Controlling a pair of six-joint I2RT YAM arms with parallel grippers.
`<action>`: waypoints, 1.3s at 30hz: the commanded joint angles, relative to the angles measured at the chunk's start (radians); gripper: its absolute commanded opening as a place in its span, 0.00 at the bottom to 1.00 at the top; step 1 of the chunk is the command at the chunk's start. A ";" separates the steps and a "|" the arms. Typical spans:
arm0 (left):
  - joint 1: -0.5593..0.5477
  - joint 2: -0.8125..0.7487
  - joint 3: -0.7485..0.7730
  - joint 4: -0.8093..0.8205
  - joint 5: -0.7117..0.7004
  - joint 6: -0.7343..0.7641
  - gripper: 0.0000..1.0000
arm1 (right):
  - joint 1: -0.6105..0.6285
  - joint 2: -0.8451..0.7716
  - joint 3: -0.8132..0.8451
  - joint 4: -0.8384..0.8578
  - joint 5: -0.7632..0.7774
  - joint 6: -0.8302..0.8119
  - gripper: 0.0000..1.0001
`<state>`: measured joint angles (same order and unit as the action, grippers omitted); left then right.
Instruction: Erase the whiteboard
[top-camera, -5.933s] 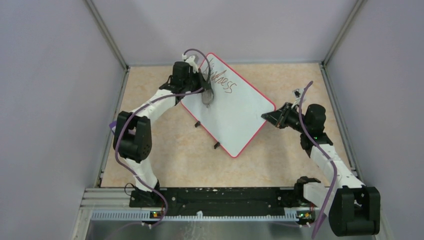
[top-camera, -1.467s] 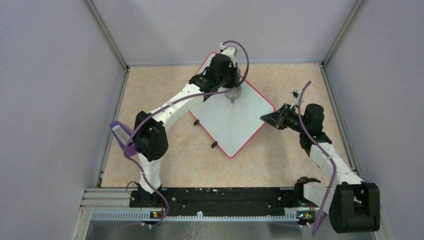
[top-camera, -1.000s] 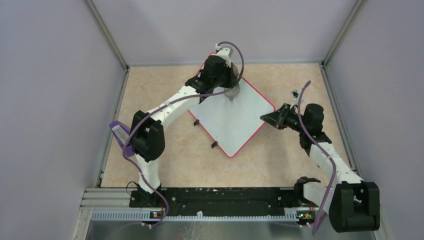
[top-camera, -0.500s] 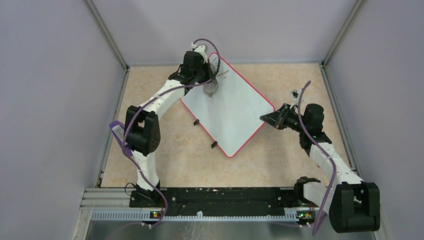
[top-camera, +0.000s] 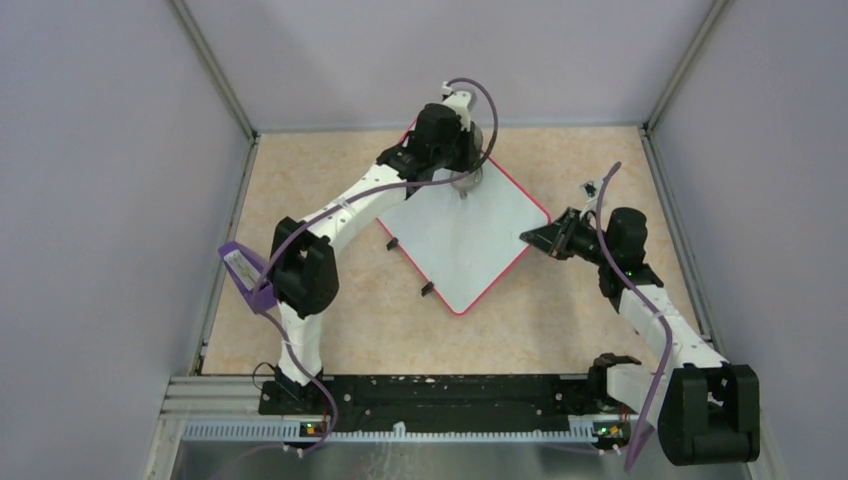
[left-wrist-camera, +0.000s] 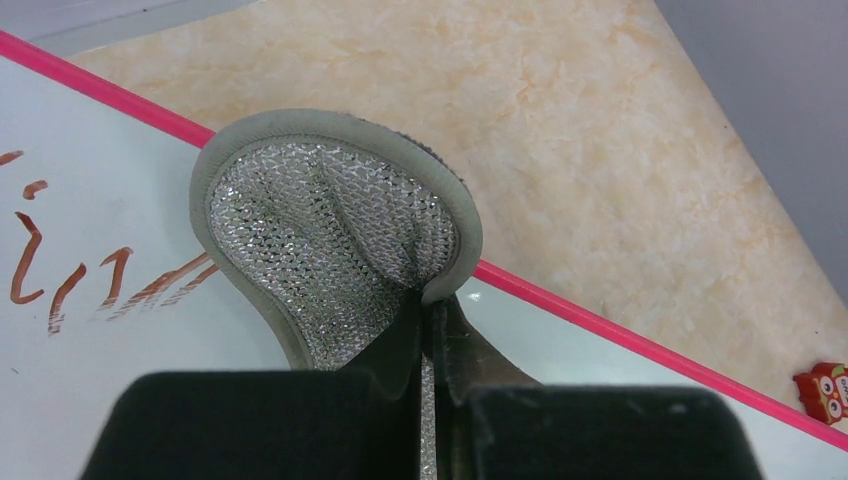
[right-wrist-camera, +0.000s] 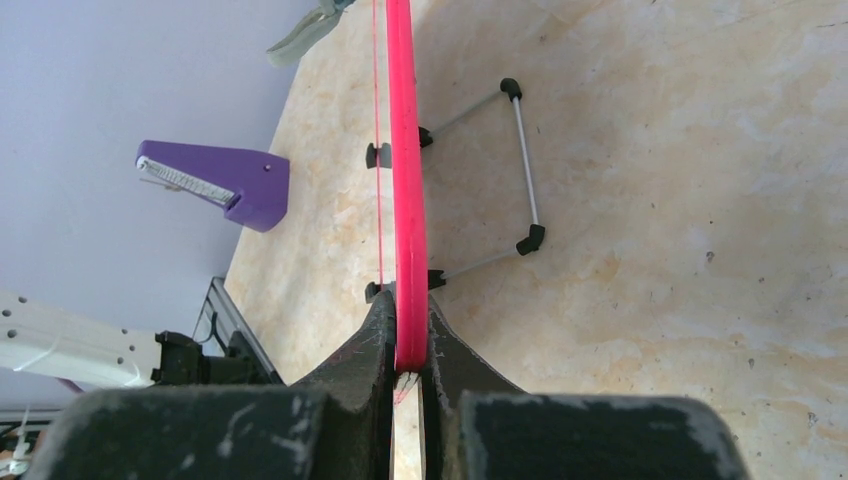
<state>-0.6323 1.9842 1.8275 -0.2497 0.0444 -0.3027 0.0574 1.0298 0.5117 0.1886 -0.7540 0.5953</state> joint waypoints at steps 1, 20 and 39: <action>0.083 0.069 0.023 -0.019 0.014 0.024 0.00 | 0.045 0.024 -0.028 -0.087 -0.019 -0.128 0.00; 0.342 0.102 0.018 0.029 0.212 -0.156 0.00 | 0.054 0.041 -0.017 -0.084 -0.026 -0.127 0.00; 0.025 -0.063 -0.118 0.163 0.055 -0.057 0.00 | 0.055 0.053 -0.014 -0.083 -0.022 -0.129 0.00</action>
<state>-0.5720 1.9610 1.7569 -0.1577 0.0437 -0.3653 0.0704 1.0374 0.5182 0.1738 -0.7834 0.5930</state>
